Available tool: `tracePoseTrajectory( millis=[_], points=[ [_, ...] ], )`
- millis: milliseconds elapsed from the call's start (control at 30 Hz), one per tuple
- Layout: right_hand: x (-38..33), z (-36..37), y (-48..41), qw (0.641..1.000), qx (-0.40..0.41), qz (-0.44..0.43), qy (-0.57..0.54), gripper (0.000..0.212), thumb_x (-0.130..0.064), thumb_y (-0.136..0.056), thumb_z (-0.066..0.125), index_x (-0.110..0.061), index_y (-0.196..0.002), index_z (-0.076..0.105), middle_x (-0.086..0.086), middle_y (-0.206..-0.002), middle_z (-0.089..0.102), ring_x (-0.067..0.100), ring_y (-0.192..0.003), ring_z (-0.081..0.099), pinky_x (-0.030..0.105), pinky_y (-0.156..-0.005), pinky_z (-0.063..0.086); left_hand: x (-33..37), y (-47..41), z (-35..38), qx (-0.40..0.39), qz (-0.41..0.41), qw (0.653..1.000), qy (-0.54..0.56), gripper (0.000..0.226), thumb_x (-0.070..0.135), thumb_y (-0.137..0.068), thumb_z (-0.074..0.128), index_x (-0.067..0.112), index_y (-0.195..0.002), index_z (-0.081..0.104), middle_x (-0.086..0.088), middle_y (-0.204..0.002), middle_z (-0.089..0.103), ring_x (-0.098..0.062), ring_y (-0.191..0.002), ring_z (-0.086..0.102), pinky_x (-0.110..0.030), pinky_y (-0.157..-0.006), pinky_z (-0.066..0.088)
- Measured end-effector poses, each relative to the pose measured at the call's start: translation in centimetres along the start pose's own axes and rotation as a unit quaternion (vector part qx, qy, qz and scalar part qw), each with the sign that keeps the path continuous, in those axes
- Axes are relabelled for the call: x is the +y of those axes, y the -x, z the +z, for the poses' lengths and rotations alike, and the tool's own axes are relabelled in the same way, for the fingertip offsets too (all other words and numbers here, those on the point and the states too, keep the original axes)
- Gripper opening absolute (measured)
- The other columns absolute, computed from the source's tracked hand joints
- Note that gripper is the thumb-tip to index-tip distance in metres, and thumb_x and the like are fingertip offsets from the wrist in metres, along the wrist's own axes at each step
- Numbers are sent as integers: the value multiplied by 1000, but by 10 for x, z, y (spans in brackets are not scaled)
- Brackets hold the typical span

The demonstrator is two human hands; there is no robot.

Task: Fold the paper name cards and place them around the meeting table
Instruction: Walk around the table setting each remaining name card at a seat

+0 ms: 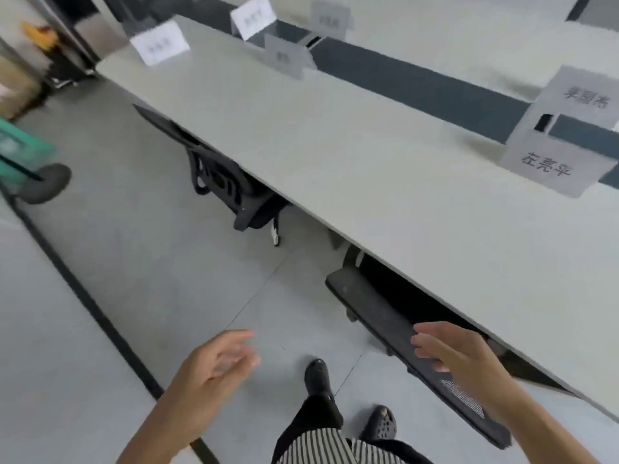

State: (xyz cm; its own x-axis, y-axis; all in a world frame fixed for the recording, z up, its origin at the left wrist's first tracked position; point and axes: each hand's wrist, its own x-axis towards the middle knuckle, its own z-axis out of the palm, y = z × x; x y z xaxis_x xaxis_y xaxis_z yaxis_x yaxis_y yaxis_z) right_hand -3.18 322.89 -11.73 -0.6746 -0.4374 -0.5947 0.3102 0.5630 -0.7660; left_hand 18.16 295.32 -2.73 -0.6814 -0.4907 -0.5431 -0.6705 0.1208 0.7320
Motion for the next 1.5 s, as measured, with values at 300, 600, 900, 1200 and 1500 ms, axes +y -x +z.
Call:
tracePoseTrajectory(
  millis=[300, 600, 900, 1200, 1500],
  points=[
    [-116, 150, -40, 980, -119, -83, 138, 16, -5, -90, 60, -14, -94, 73, 8, -92, 75, 32, -90, 68, 33, -74, 53, -103, 61, -117, 159, -80, 969, 170, 25, 49, -70, 75, 48, -94, 69, 9, -103, 74, -8, -96, 69, -28, -86, 49],
    [-215, 337, -65, 962, -200, -111, 147, 19, -2, -91, 57, -11, -103, 70, 1, -94, 77, 13, -83, 72, 31, -75, 52, -187, 71, -265, 280, -120, 930, 209, 44, 3, -88, 61, 46, -87, 71, 7, -92, 77, -8, -87, 71, -34, -85, 48],
    [-313, 440, -168, 952, -223, -118, 171, 16, -9, -90, 60, -15, -100, 71, -6, -89, 77, 11, -85, 72, 30, -76, 53, -199, -39, -380, 291, -109, 921, 236, 26, 7, -89, 61, 26, -105, 69, 6, -98, 75, -10, -93, 69, -30, -84, 49],
    [-486, 561, -282, 932, -249, -165, 204, 17, -9, -91, 60, -19, -100, 71, -5, -92, 77, 10, -87, 72, 33, -80, 54, -181, -148, -535, 341, -86, 898, 264, 22, 11, -85, 68, 28, -97, 73, 4, -94, 77, -10, -88, 71, -35, -84, 51],
    [-592, 678, -371, 951, -201, -167, 168, 18, -7, -90, 59, -18, -97, 72, -6, -91, 77, 10, -84, 73, 37, -80, 54, -216, -268, -710, 306, -78, 914, 255, 20, 23, -77, 69, 26, -97, 73, 0, -92, 78, -17, -88, 72, -34, -78, 51]
  ],
)
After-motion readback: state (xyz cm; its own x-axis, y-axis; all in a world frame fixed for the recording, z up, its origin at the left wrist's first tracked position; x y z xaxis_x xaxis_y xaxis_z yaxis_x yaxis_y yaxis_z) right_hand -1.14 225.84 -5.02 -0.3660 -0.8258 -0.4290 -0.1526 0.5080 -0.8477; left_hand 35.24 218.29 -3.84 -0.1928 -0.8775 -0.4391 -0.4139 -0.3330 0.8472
